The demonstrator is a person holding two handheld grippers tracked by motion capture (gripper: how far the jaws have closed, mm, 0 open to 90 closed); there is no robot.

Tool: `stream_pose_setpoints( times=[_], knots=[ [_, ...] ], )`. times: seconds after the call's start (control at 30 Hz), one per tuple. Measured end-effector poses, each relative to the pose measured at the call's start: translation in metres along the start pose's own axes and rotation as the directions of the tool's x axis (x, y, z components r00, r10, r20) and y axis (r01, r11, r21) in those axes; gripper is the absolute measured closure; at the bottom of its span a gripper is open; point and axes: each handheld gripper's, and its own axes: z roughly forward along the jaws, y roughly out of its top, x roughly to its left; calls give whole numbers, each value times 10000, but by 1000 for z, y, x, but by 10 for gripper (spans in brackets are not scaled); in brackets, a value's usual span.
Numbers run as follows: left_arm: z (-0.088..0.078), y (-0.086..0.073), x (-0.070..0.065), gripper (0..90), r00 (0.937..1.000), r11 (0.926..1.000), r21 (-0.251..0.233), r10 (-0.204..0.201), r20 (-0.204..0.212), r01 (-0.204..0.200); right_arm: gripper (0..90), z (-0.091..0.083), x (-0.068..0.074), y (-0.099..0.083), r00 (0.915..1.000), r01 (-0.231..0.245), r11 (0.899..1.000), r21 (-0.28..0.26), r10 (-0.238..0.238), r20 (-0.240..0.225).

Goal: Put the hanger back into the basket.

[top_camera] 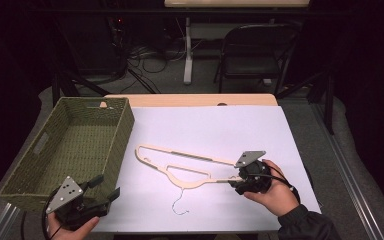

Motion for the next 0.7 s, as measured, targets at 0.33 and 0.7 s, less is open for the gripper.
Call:
stream_pose_setpoints(
  times=[0.33, 0.7],
  knots=[
    [1, 0, 0, 289, 10000, 10000, 27, 4, 13, -4, 381, 12, -3, 10, 9966, 759, 9920, 1010, -722, -395],
    [1, 1, -1, 290, 10000, 10000, 16, -17, 23, 17, 421, 19, -6, 25, 9920, 1187, 9724, 2010, -1073, -668]
  ],
)
